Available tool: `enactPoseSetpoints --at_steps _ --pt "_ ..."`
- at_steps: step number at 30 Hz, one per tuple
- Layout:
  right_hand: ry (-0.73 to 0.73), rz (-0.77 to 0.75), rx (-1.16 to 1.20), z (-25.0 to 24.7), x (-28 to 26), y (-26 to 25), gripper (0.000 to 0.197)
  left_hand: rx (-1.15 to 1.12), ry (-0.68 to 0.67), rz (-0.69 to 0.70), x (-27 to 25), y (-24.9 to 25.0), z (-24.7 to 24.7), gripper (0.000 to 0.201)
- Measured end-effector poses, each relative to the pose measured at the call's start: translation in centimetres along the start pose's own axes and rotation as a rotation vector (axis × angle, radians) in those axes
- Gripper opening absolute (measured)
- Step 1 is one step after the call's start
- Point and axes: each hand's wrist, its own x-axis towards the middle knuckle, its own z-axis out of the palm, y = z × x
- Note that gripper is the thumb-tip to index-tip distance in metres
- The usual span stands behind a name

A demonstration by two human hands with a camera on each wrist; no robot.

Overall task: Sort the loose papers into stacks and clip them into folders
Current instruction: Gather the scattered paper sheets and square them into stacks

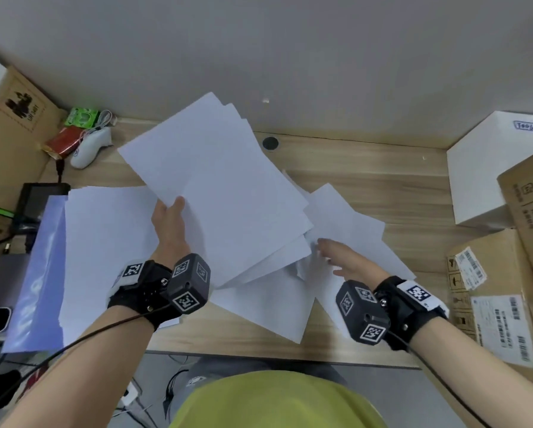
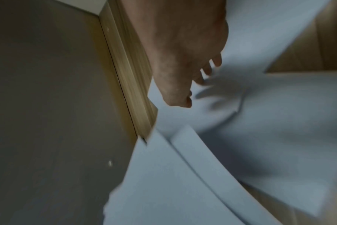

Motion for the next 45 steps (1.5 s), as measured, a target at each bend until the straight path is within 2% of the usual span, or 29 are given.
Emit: enactPoseSetpoints --at_steps 3,6,8,9,10,13,15,17,20,23,25,27,31,33,35,38,41,45 --pt "0.173 -0.053 0.084 -3.8 1.9 0.4 0.039 -0.052 0.067 -0.105 0.9 -0.6 -2.1 0.006" --pt "0.386 -0.081 -0.019 -7.0 3.1 1.2 0.042 -0.038 0.054 -0.17 1.3 -0.7 -3.4 0.028" --pt "0.465 -0.072 -0.107 -7.8 3.7 1.9 0.052 0.012 -0.01 -0.184 0.7 -0.8 -2.8 0.019" --pt "0.473 -0.073 -0.154 -8.0 3.9 2.3 0.056 0.072 -0.056 -0.196 0.1 -1.0 -2.3 0.007" --pt "0.464 -0.081 -0.194 -7.9 4.0 2.5 0.058 0.152 -0.107 -0.205 -0.5 -1.3 -1.7 0.01" --pt "0.431 -0.106 -0.31 -7.2 4.5 3.2 0.047 0.314 -0.309 -0.358 -1.3 -3.6 -0.8 0.033" --pt "0.429 -0.094 -0.295 -6.6 4.5 3.5 0.035 0.387 -0.357 -0.425 -1.8 -5.1 -0.5 0.038" --pt "0.422 -0.062 -0.234 -6.0 4.5 3.8 0.032 0.4 -0.35 -0.442 -2.4 -6.2 0.2 0.043" --pt "0.399 -0.042 -0.153 -4.7 4.0 3.9 0.032 0.411 -0.342 -0.402 -2.8 -7.0 1.6 0.043" --pt "0.346 -0.031 -0.158 -3.7 3.1 4.0 0.04 0.407 -0.336 -0.355 -2.6 -6.9 2.8 0.027" --pt "0.323 -0.036 -0.153 -3.5 2.7 4.1 0.043 0.394 -0.335 -0.295 -2.6 -6.7 3.6 0.008" --pt "0.314 -0.046 -0.143 -3.5 2.4 4.2 0.044 0.392 -0.324 -0.225 -2.7 -6.8 4.0 0.009" --pt "0.303 -0.055 -0.134 -3.6 1.9 4.0 0.044 0.406 -0.425 -0.138 -3.4 -7.6 4.1 0.009" --pt "0.295 -0.06 -0.136 -3.6 1.7 3.5 0.044 0.424 -0.413 -0.153 -3.5 -8.3 4.1 0.021" --pt "0.263 -0.055 -0.152 -3.7 1.6 3.0 0.039 0.435 -0.316 -0.196 -3.4 -8.9 4.3 0.043" --pt "0.184 -0.062 -0.204 -3.9 1.5 2.3 0.031 0.328 -0.229 -0.255 -3.4 -9.6 4.5 0.068" --pt "0.162 -0.082 -0.205 -3.7 1.1 1.9 0.029 0.273 -0.24 -0.243 -3.7 -10.2 4.6 0.083" --pt "0.118 -0.099 -0.171 -3.2 0.6 1.9 0.034 0.261 -0.229 -0.219 -4.9 -10.4 5.1 0.091"
